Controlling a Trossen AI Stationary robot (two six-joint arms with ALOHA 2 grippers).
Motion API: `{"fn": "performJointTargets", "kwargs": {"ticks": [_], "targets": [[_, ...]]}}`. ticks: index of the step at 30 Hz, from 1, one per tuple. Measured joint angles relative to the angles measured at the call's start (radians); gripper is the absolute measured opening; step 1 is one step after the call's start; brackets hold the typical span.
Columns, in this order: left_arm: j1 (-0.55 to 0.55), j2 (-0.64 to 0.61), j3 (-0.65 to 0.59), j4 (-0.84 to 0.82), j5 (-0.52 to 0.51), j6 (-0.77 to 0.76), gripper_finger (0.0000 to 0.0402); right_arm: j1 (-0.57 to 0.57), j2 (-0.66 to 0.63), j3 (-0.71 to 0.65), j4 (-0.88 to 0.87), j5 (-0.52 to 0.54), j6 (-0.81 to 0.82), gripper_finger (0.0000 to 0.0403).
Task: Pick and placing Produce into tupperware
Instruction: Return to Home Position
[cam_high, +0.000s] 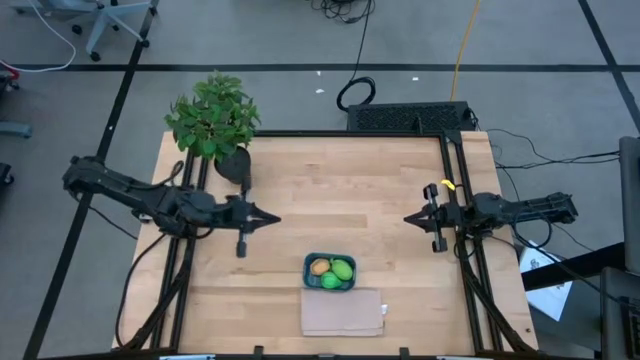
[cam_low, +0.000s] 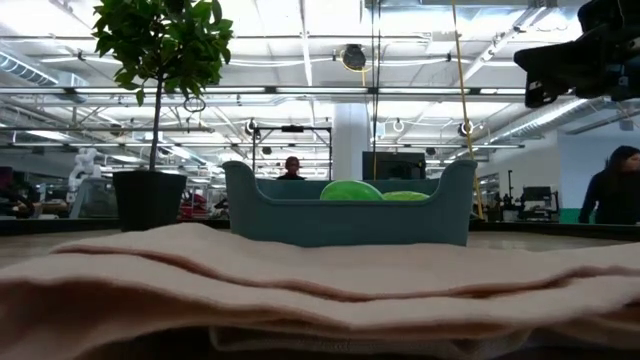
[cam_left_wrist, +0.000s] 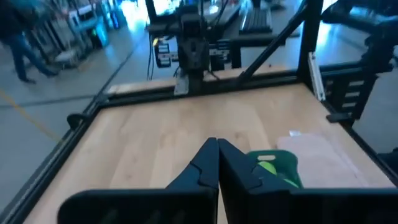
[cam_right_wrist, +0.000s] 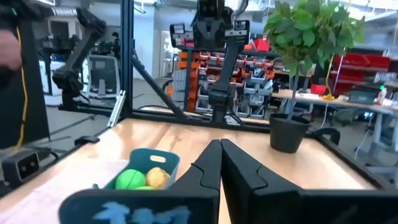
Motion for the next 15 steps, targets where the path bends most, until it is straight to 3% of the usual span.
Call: {"fn": "performJointTargets", "kwargs": {"ticks": [5, 9, 15], "targets": [[-0.001, -0.137, -0.229, 0.198, -0.021, 0.002, 0.0001, 0.000, 0.000, 0.000, 0.016, 0.001, 0.051, 0.0000], [-0.001, -0.211, -0.376, 0.306, -0.091, -0.004, 0.0000, 0.000, 0.000, 0.000, 0.038, 0.007, 0.065, 0.0000], [0.025, -0.294, -0.565, 0.525, -0.115, 0.074, 0.0000, 0.000, -0.001, 0.000, 0.072, 0.011, 0.080, 0.0000]]}}
